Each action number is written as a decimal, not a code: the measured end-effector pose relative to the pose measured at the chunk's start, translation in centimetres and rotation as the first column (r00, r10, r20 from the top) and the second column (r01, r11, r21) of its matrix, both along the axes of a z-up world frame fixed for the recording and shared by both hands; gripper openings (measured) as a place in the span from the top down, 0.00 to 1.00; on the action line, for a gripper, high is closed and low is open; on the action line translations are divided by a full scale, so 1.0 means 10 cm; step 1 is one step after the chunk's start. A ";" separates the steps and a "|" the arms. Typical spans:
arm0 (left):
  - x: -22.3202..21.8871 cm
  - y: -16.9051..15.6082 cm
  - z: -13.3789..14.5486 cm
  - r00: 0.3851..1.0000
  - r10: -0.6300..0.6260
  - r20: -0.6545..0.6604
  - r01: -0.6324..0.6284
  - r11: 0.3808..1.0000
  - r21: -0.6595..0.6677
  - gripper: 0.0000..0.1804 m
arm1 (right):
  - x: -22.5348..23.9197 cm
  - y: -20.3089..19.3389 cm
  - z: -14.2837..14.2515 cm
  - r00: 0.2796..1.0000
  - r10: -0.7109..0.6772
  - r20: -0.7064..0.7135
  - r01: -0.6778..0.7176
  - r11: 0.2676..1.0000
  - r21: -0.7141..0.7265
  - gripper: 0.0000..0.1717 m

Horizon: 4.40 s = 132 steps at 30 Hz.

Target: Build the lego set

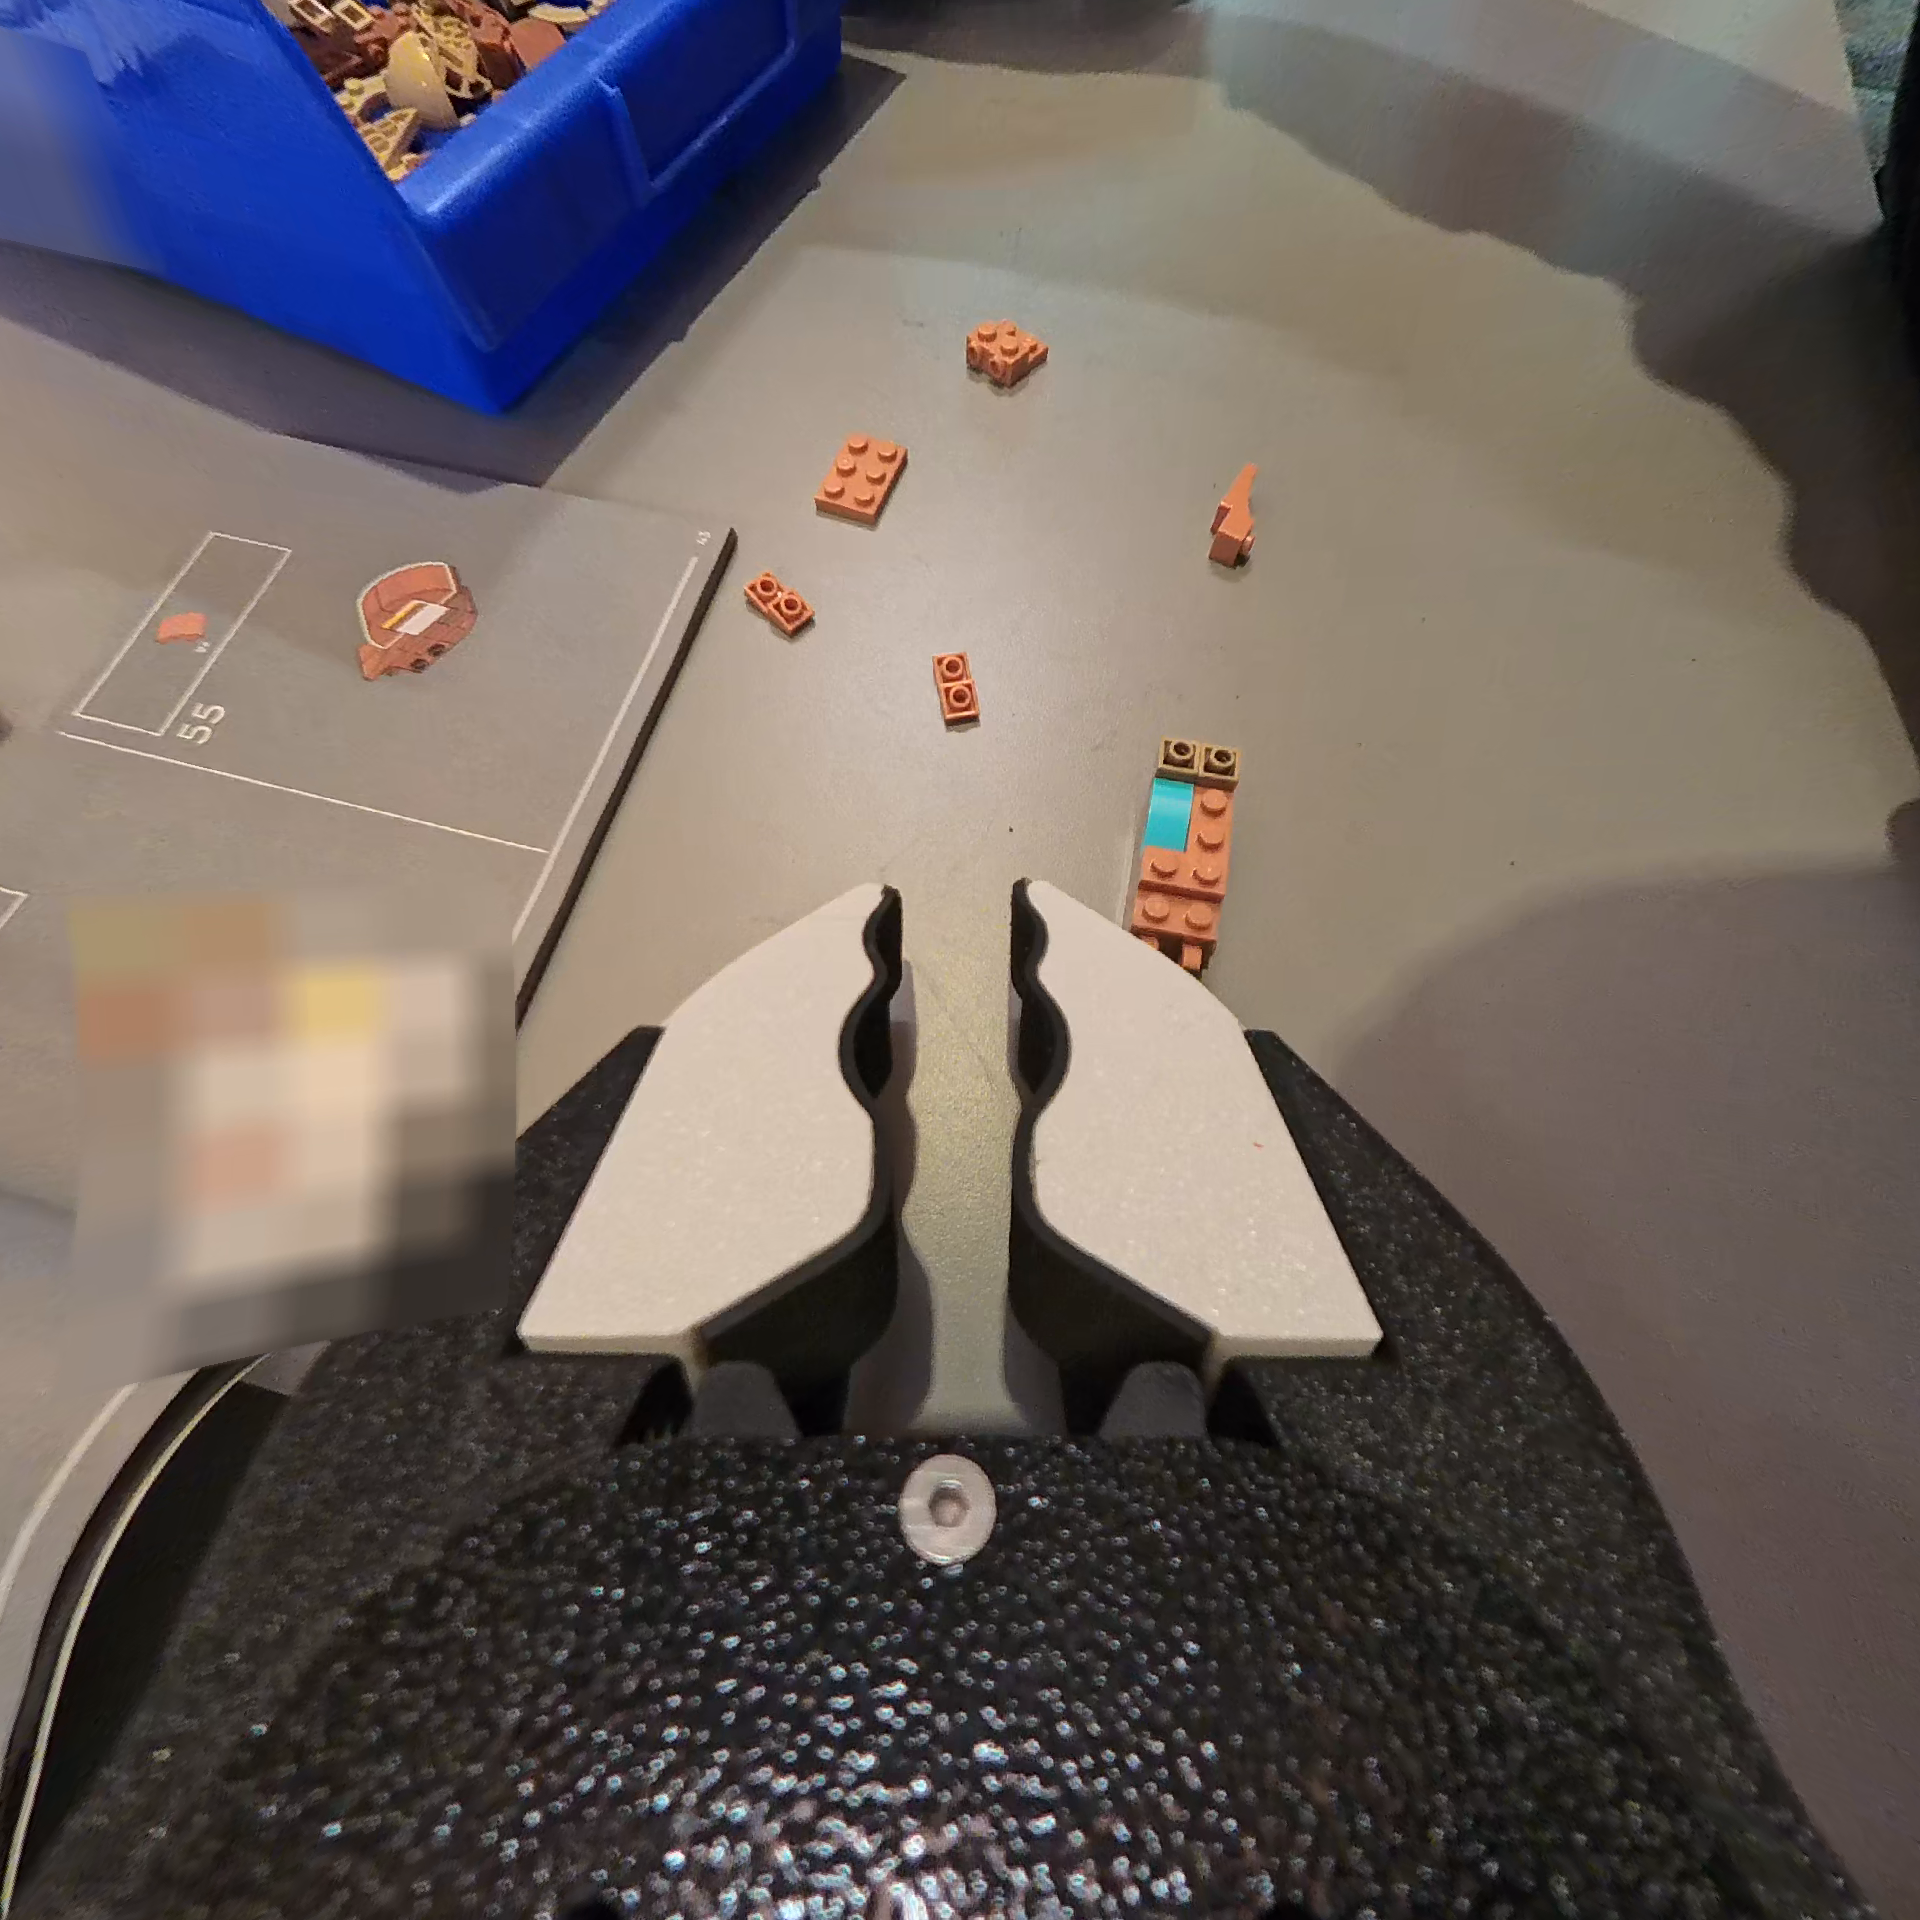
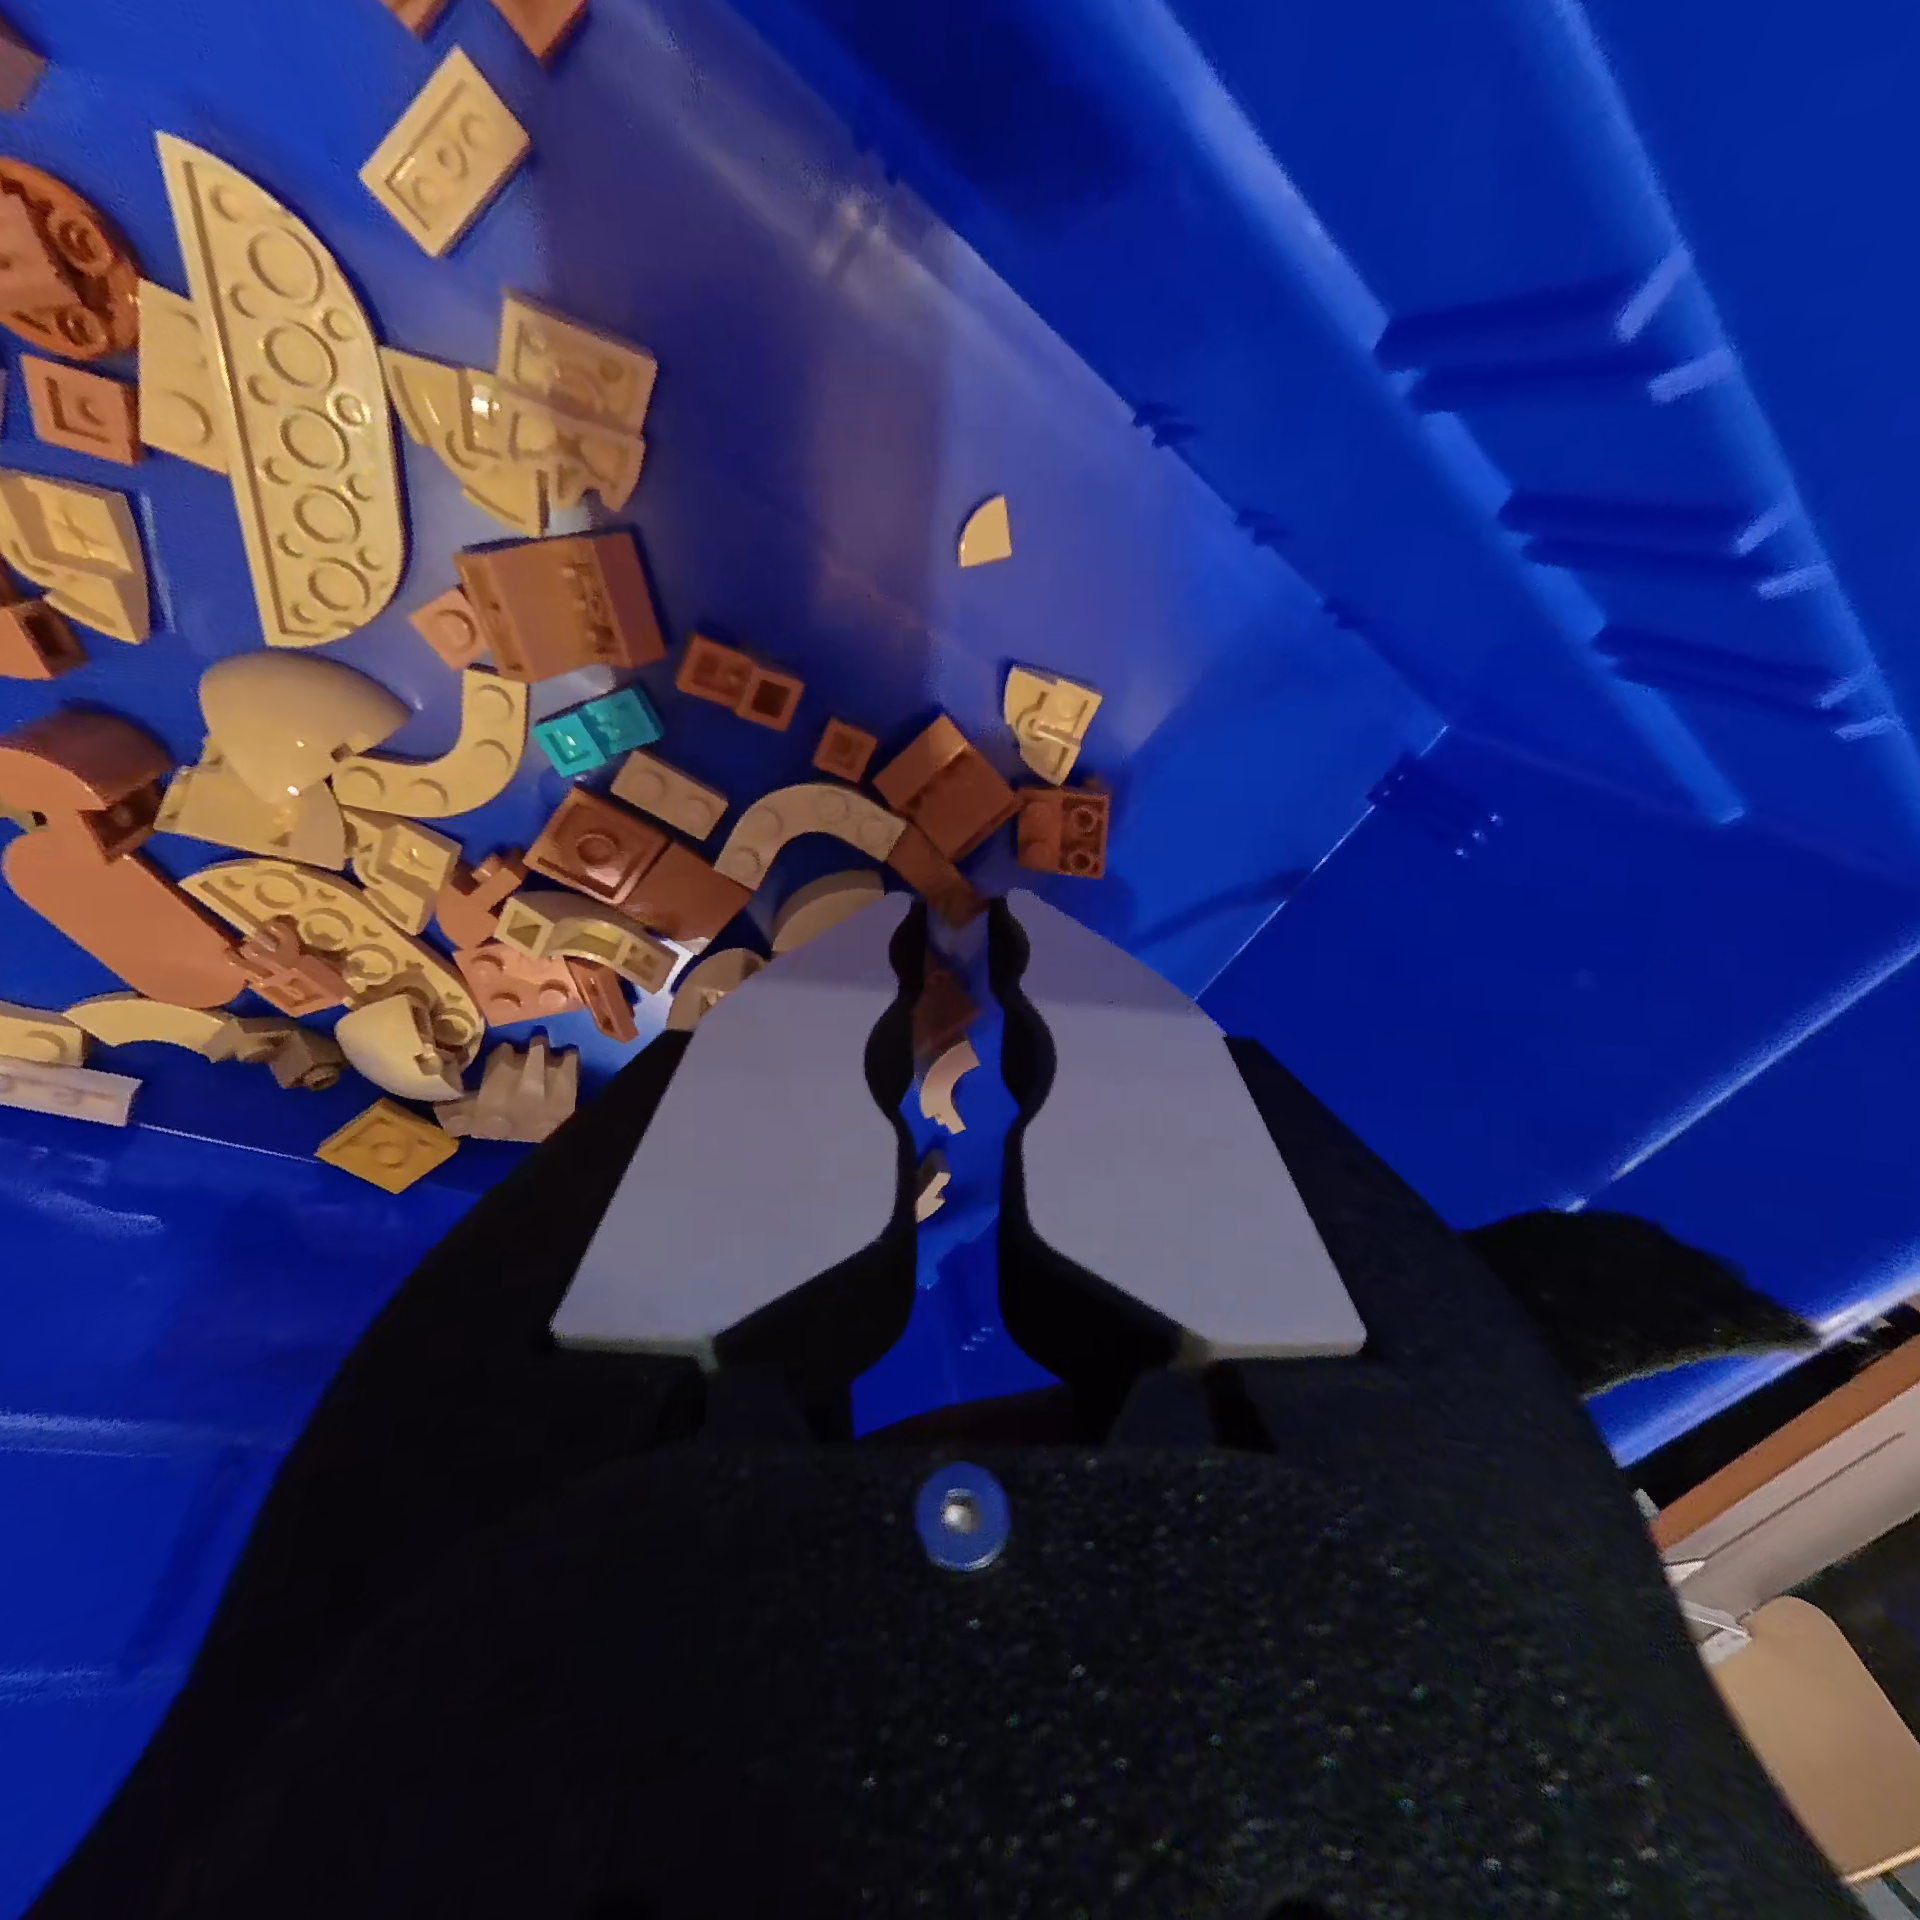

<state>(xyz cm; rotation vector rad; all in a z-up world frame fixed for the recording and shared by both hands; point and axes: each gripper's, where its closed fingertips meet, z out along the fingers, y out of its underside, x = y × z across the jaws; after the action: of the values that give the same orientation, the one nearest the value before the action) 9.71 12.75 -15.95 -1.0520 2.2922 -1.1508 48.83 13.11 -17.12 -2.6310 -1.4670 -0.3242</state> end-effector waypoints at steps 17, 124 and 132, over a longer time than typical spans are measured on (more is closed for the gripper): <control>-0.01 0.00 0.00 1.000 -0.003 0.006 0.003 1.000 0.006 0.89 | 0.10 -0.08 0.00 0.997 -0.013 0.073 0.011 0.999 0.034 0.95; -0.08 -0.06 -0.08 0.999 -0.044 0.002 0.044 0.996 0.081 0.89 | -3.55 -1.05 0.08 0.810 0.062 -0.583 0.295 0.817 0.496 0.90; -0.08 -0.06 -0.08 0.999 -0.046 -0.001 0.046 0.996 0.082 0.89 | -3.51 -1.02 0.07 0.809 0.025 -0.587 0.330 0.808 0.489 0.91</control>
<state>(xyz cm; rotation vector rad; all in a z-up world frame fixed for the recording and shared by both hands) 8.93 12.15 -16.76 -0.9735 2.3531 -1.0642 13.72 2.90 -16.44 -2.0799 -0.7808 0.0304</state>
